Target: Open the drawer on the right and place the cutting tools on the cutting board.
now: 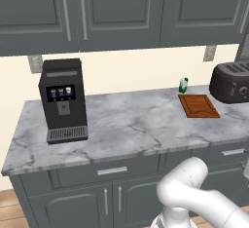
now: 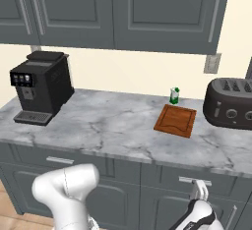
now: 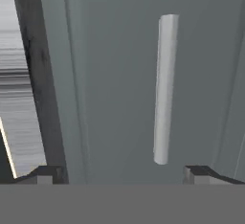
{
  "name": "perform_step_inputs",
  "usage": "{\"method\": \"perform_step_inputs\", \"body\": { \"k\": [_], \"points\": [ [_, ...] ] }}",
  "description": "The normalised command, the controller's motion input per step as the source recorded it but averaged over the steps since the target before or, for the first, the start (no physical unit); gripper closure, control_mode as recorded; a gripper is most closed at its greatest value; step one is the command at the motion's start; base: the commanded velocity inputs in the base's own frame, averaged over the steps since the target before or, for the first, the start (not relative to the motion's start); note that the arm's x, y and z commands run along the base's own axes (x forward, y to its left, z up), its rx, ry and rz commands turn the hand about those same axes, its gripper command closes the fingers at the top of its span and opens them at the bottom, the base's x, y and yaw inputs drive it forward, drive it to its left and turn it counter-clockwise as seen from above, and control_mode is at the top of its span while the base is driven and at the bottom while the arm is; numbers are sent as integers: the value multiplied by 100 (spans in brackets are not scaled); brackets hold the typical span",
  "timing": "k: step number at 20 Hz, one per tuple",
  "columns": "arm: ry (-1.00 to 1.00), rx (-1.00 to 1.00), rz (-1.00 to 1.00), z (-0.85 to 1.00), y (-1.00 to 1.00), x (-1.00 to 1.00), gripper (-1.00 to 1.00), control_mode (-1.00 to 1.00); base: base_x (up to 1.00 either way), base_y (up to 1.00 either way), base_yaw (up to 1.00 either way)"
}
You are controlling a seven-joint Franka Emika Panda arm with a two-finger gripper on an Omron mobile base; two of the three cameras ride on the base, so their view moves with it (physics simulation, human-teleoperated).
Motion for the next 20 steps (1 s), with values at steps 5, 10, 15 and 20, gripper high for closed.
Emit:
{"method": "perform_step_inputs", "body": {
  "k": [5, 10, 15, 20],
  "points": [
    [0, 3, 0, -19, -3, 13, -100, -100, 0, 0, 0],
    [0, 1, 0, -20, -5, 18, -100, -100, 0, 0, 0],
    [0, 3, 0, -15, -9, 20, -100, -100, 0, 0, 0],
    [0, 2, 0, -16, -13, 22, -100, -100, 0, 0, 0]
  ]
}}
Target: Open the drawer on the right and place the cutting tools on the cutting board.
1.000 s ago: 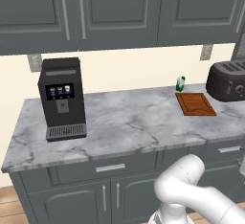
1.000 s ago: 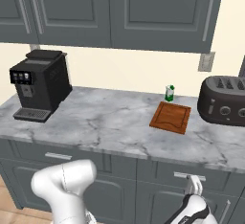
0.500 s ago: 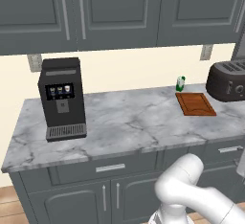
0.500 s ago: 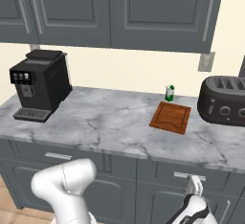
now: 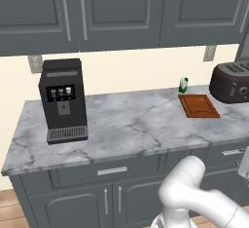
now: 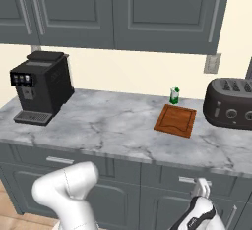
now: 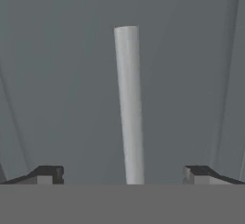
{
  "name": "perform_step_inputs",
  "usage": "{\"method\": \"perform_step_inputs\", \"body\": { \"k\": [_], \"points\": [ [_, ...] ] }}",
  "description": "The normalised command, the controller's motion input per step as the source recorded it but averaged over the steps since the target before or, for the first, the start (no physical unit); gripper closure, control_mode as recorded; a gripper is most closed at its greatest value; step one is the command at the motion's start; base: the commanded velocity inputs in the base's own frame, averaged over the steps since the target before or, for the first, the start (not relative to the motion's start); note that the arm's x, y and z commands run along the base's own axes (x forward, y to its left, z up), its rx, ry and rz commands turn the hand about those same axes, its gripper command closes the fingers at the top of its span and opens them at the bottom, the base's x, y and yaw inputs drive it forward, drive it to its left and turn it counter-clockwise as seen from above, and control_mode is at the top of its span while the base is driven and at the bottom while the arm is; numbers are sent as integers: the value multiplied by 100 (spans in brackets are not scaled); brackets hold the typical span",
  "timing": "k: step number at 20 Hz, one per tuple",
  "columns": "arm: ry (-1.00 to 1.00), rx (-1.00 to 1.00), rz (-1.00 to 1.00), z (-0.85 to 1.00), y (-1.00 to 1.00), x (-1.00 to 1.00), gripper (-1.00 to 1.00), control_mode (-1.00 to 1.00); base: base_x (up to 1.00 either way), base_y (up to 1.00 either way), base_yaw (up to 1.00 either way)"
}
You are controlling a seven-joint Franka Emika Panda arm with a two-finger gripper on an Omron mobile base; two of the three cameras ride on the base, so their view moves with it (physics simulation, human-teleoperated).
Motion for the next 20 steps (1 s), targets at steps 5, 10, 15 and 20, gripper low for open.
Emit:
{"method": "perform_step_inputs", "body": {
  "k": [5, 10, 15, 20],
  "points": [
    [0, 0, -1, -19, -18, 25, -100, -100, 0, 0, 0],
    [0, 0, -1, -22, -11, 22, -100, -100, 0, 0, 0],
    [0, 0, -1, -28, -11, 20, -100, -100, 0, 0, 0],
    [-2, 0, 0, -31, -8, 14, -100, -100, 0, 0, 0]
  ]
}}
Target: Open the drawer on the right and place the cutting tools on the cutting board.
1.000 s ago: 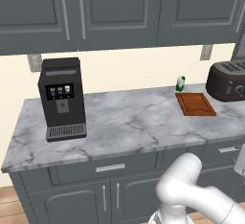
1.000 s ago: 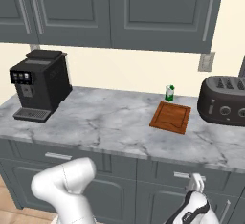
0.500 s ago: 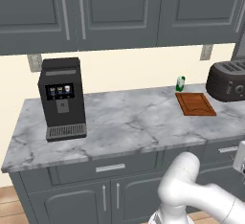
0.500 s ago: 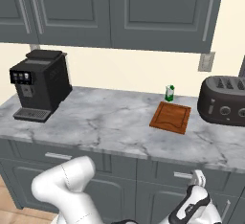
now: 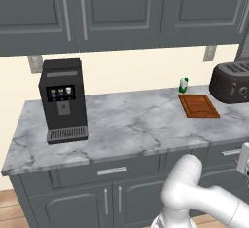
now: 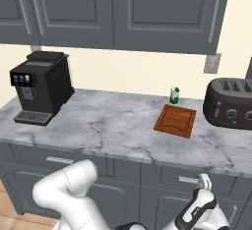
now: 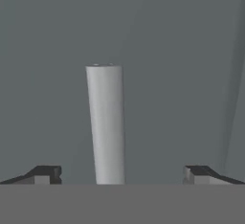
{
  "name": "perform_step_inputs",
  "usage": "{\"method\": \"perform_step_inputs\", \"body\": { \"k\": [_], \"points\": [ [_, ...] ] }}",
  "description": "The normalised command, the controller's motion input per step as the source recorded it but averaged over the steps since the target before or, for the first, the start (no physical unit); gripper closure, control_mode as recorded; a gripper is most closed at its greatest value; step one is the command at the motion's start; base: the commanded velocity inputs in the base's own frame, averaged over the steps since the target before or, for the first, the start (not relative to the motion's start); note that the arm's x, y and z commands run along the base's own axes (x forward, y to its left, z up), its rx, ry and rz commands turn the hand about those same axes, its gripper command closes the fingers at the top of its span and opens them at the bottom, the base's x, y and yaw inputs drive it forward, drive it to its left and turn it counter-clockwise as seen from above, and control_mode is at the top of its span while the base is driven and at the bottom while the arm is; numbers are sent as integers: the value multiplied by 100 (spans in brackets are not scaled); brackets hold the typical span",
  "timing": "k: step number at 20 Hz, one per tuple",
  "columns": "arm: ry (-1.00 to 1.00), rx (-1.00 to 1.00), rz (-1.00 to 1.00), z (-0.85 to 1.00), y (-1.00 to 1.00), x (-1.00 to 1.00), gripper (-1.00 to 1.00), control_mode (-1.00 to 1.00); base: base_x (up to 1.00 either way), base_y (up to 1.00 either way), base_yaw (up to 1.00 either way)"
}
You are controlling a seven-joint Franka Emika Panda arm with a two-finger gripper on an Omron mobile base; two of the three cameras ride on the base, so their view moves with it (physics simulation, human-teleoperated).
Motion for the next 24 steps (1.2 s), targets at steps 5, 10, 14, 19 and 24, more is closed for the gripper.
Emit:
{"method": "perform_step_inputs", "body": {
  "k": [5, 10, 14, 19, 24],
  "points": [
    [-3, 1, 0, -24, 0, 9, -100, -100, 0, 0, 0],
    [-11, 1, 0, -23, 0, 16, 100, -100, 0, 0, 0],
    [-12, 2, -3, -27, 0, 36, 100, -100, 0, 0, 0],
    [-12, 4, -4, -24, 0, 33, 100, -100, 0, 0, 0],
    [-9, 3, -2, -25, 0, 23, 100, -100, 0, 0, 0]
  ]
}}
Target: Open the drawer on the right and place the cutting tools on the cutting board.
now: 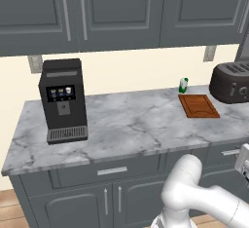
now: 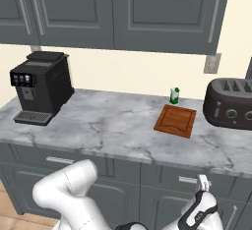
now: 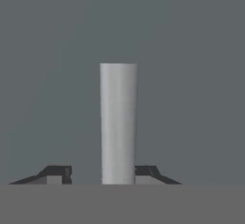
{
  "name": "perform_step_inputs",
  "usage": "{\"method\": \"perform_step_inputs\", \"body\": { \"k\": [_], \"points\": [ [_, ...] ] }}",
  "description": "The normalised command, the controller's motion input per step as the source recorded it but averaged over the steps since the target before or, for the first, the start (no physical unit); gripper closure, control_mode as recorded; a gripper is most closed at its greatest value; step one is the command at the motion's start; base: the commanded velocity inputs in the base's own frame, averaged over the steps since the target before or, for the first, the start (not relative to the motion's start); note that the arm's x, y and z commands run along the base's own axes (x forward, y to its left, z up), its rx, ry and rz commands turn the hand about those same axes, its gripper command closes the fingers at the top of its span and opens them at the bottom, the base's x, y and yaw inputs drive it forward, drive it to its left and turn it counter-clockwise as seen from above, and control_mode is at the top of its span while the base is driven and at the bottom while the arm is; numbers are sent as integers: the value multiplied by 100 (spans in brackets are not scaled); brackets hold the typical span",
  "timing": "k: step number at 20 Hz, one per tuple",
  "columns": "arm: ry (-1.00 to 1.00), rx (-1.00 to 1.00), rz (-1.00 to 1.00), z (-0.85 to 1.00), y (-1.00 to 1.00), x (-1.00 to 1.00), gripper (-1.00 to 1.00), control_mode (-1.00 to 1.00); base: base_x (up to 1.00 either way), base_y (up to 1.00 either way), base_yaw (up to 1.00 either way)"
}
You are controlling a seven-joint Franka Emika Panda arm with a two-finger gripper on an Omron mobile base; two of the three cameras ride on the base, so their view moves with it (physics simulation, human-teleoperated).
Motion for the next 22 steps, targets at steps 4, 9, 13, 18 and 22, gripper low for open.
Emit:
{"method": "perform_step_inputs", "body": {
  "k": [4, 9, 13, 18, 22],
  "points": [
    [-1, 0, 0, -4, 0, 0, 100, -100, 0, 0, 0],
    [0, 0, 0, 0, 0, -11, 100, -100, 0, 0, 0],
    [0, 0, 0, -1, 0, -41, 100, -100, 0, 0, 0],
    [0, 0, 0, -2, 0, -54, 100, -100, 0, 0, 0],
    [0, 0, 0, -8, 0, -49, 100, -100, 0, 0, 0]
  ]
}}
